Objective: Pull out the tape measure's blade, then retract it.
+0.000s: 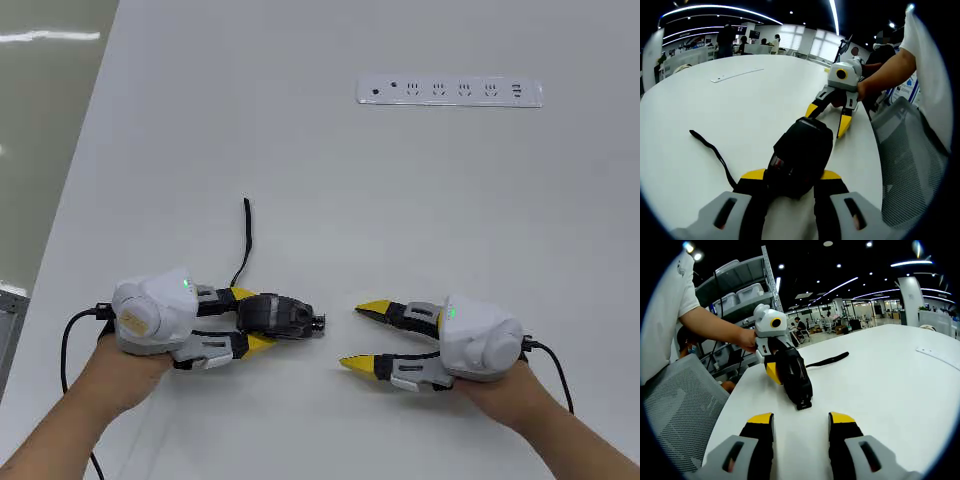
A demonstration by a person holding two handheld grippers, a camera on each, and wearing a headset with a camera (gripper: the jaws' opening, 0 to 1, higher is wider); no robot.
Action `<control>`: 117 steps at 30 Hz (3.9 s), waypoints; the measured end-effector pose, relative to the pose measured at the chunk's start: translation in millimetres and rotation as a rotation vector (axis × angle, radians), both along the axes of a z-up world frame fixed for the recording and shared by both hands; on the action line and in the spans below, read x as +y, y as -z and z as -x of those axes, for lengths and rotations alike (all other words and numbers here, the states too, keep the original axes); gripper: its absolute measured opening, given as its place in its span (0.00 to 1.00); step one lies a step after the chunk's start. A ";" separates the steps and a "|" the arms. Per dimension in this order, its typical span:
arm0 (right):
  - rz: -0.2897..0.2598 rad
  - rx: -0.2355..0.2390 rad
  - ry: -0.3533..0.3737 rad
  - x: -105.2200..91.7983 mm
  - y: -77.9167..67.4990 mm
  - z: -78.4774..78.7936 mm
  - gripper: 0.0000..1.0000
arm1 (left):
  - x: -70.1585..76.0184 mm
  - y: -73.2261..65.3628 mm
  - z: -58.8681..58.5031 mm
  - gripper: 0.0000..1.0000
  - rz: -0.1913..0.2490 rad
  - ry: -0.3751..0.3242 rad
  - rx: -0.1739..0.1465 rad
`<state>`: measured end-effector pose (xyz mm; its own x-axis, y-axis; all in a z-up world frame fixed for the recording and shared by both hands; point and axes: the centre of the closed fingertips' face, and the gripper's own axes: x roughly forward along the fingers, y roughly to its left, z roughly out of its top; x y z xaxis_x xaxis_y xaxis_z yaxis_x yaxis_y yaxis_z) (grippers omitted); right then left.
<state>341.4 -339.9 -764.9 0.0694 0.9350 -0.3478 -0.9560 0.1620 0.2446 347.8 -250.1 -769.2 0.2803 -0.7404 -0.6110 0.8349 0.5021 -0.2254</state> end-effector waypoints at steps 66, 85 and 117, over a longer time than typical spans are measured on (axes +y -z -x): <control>0.010 -0.126 -0.169 40.7 14.9 -3.1 0.14 | 0.1 0.9 1.1 0.32 -0.011 0.019 -0.007; 0.004 -0.108 -0.164 39.3 14.4 -3.4 0.12 | 0.8 1.1 1.3 0.31 -0.008 0.021 -0.009; 0.002 -0.075 -0.156 30.8 13.7 -4.6 0.11 | 2.2 2.3 1.4 0.28 -0.041 0.034 -0.024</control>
<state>346.0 -309.1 -778.6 -0.0511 0.9357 -0.3491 -0.9851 0.0103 0.1718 346.3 -247.9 -771.5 0.2700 -0.7240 -0.6348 0.8566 0.4817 -0.1851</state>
